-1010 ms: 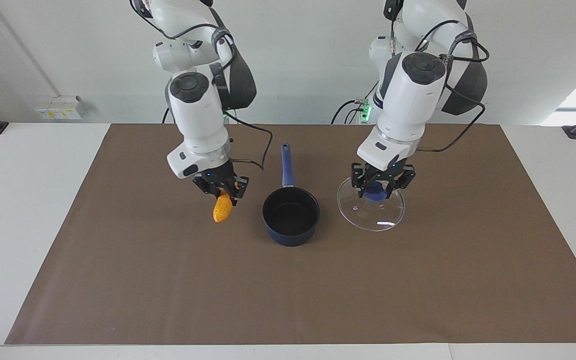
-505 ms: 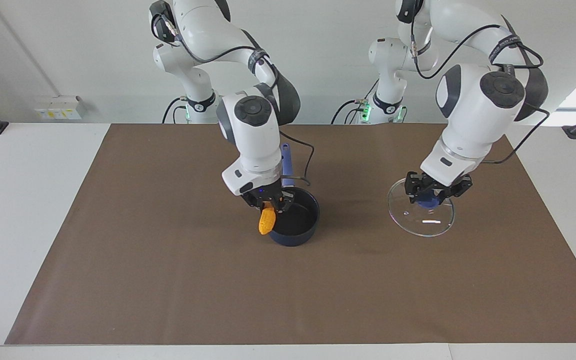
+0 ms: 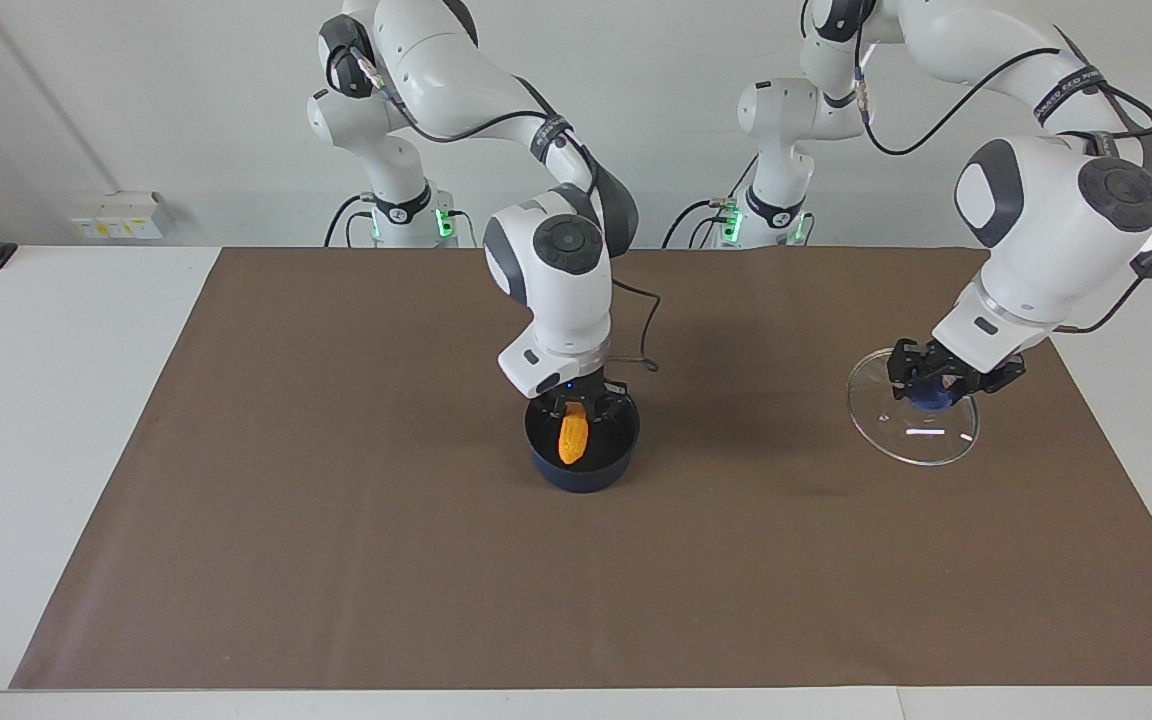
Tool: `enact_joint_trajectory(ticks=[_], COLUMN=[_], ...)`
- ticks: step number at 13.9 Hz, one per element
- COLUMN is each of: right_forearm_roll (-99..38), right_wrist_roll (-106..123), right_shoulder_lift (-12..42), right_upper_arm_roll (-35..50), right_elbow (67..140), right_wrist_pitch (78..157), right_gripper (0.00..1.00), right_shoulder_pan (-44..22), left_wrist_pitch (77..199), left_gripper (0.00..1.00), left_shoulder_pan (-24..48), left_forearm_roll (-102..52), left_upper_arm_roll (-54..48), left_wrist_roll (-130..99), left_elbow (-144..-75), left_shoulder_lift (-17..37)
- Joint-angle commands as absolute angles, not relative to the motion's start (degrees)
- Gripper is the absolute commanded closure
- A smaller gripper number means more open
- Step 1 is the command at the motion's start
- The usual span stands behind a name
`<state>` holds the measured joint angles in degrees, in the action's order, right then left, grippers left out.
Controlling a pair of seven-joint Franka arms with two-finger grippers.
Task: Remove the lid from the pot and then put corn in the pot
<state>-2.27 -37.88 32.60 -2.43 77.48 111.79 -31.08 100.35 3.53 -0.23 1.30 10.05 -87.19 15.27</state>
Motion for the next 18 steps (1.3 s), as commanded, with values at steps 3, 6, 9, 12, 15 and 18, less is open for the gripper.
enact_joint_trajectory(ticks=[3, 6, 9, 12, 15, 18], right_forearm_roll=[-3.4, -3.7, -3.6, -3.7, -3.7, -3.7], right_wrist_roll=[-35.7, -35.0, -34.7, -34.4, -34.0, -34.0], right_shoulder_lift=[33.2, 33.3, 33.6, 33.6, 33.9, 34.0], right_upper_arm_roll=[-1.9, -1.9, -1.9, -1.8, -1.9, -1.8], right_elbow=[79.9, 81.0, 83.5, 84.1, 84.6, 84.9], right_wrist_pitch=[112.8, 114.2, 116.5, 117.3, 118.9, 119.4], right_gripper=[1.00, 1.00, 1.00, 1.00, 1.00, 1.00], right_shoulder_pan=[-31.5, -32.3, -32.9, -32.7, -32.9, -32.6], left_wrist_pitch=[109.7, 113.8, 116.8, 122.2, 128.5, 134.4], left_gripper=[1.00, 1.00, 1.00, 1.00, 1.00, 1.00], left_shoulder_pan=[1.0, -0.4, -1.0, -1.8, -2.5, -2.5], left_forearm_roll=[-1.0, -1.0, -1.1, -1.1, -1.1, -1.1], left_upper_arm_roll=[0.8, 0.8, 0.8, 0.9, 0.8, 0.8], left_wrist_roll=[15.2, 16.7, 16.6, 16.6, 16.7, 16.7], left_elbow=[-103.0, -109.1, -111.4, -116.6, -122.7, -127.6], left_shoulder_lift=[5.9, 3.2, 3.6, 3.5, 2.8, 2.8])
